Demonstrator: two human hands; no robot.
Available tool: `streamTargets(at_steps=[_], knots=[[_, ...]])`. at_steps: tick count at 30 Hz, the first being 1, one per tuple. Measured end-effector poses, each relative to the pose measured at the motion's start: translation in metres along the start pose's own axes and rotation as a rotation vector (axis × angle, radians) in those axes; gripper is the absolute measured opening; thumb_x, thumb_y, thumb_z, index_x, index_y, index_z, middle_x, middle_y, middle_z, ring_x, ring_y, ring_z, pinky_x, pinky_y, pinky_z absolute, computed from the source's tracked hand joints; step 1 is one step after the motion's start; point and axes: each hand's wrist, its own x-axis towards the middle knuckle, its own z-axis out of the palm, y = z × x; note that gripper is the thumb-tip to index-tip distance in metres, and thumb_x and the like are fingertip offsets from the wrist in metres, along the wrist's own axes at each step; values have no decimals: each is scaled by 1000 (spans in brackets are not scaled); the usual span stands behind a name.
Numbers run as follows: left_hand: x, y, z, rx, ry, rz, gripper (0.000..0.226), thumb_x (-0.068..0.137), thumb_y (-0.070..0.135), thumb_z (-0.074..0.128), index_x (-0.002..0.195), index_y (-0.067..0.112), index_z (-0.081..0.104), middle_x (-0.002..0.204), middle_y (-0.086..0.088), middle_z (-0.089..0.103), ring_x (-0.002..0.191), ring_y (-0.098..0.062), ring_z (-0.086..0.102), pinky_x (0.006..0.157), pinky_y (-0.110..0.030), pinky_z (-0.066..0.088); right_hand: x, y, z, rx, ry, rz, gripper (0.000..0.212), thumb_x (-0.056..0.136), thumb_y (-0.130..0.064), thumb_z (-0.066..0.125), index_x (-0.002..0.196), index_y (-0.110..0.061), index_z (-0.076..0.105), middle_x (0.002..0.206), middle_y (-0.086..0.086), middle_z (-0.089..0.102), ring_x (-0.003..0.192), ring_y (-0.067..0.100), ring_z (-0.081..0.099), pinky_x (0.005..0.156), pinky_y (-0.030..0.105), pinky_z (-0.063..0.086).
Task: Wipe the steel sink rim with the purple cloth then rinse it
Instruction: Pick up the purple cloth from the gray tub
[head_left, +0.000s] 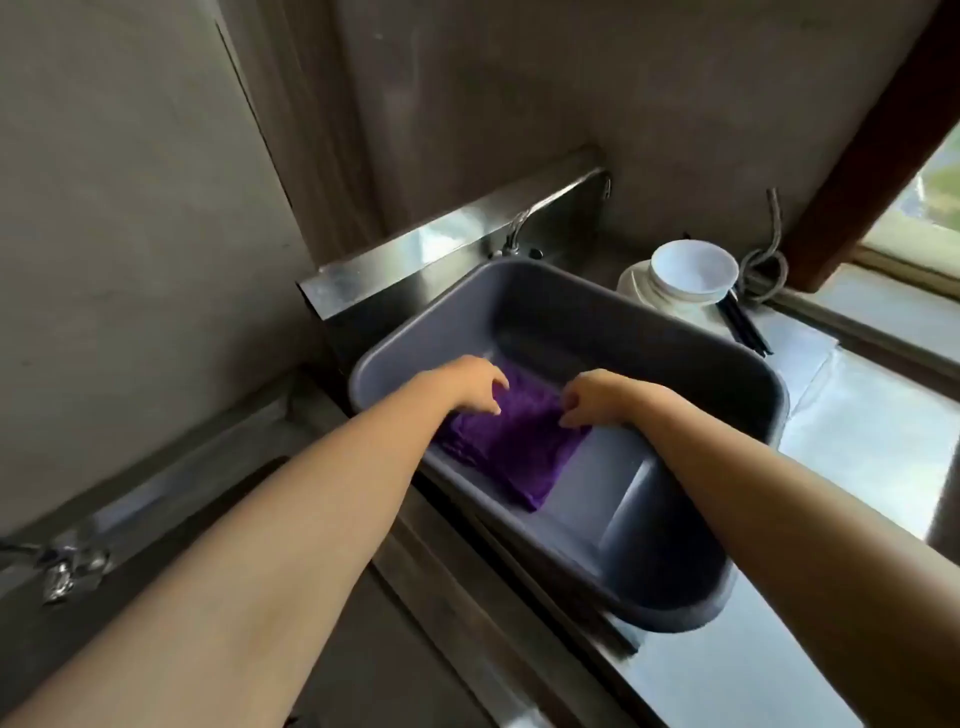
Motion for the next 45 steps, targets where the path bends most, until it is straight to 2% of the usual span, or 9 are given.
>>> streamTargets(at_steps=[3, 7, 10, 14, 17, 22, 28, 39, 45], knots=[[15, -1, 8, 72, -32, 67, 54, 82, 16, 66, 133, 23, 50, 136, -4, 53, 121, -23, 49, 97, -29, 40, 11, 3, 17, 71, 162, 13, 40, 83, -37, 65, 109, -7, 63, 111, 14, 62, 105, 30, 55, 86, 34, 44], [30, -10, 22, 169, -66, 98, 67, 73, 18, 75, 132, 25, 46, 132, -2, 42, 123, -22, 40, 98, -35, 41, 21, -7, 43, 77, 182, 74, 65, 73, -51, 70, 117, -8, 51, 117, 15, 54, 113, 33, 46, 90, 41, 45], [38, -12, 22, 196, -53, 103, 70, 69, 19, 80, 128, 22, 44, 130, -2, 41, 121, -22, 39, 98, -35, 41, 24, -13, 46, 12, 214, 105, 58, 79, -40, 69, 119, -6, 46, 122, 15, 53, 117, 33, 45, 88, 41, 44], [43, -2, 17, 258, -50, 85, 52, 70, 21, 79, 115, 20, 51, 122, -2, 49, 111, -25, 49, 79, -35, 44, 27, -20, 47, -139, 317, 65, 26, 88, -17, 53, 112, -6, 52, 116, 13, 61, 108, 32, 54, 77, 36, 39], [43, 0, 16, 291, -59, 42, 43, 77, 23, 73, 117, 22, 54, 121, -1, 57, 107, -24, 55, 73, -30, 40, 25, -17, 43, -97, 315, 65, 23, 85, -17, 54, 107, -9, 59, 110, 12, 64, 100, 32, 59, 69, 33, 38], [25, -1, 1, 183, 48, 12, 35, 81, 20, 64, 114, 23, 58, 121, -4, 55, 110, -25, 53, 81, -32, 43, 17, -8, 21, 16, 375, 18, 24, 82, -23, 59, 104, -16, 65, 105, 8, 64, 95, 29, 60, 68, 34, 46], [-12, -3, -37, 105, 181, -11, 20, 78, 13, 52, 88, 28, 44, 96, -4, 60, 82, -27, 56, 63, -36, 45, -5, -19, -29, 101, 409, -68, 22, 78, -20, 61, 99, -15, 65, 99, 9, 65, 87, 29, 60, 65, 31, 45], [-138, -25, -129, -83, 438, -100, 27, 77, 19, 60, 104, 22, 59, 95, 0, 60, 87, -22, 58, 75, -35, 51, -70, -101, -143, 5, 411, -298, 25, 81, -21, 63, 104, -12, 66, 93, 3, 60, 87, 23, 56, 72, 27, 41], [-241, -55, -145, -75, 495, -214, 31, 76, 17, 66, 107, 16, 63, 101, -6, 66, 92, -24, 59, 81, -32, 49, -93, -183, -174, 165, 159, -468, 16, 82, -13, 66, 97, -8, 66, 83, 4, 63, 79, 19, 58, 67, 26, 51]])
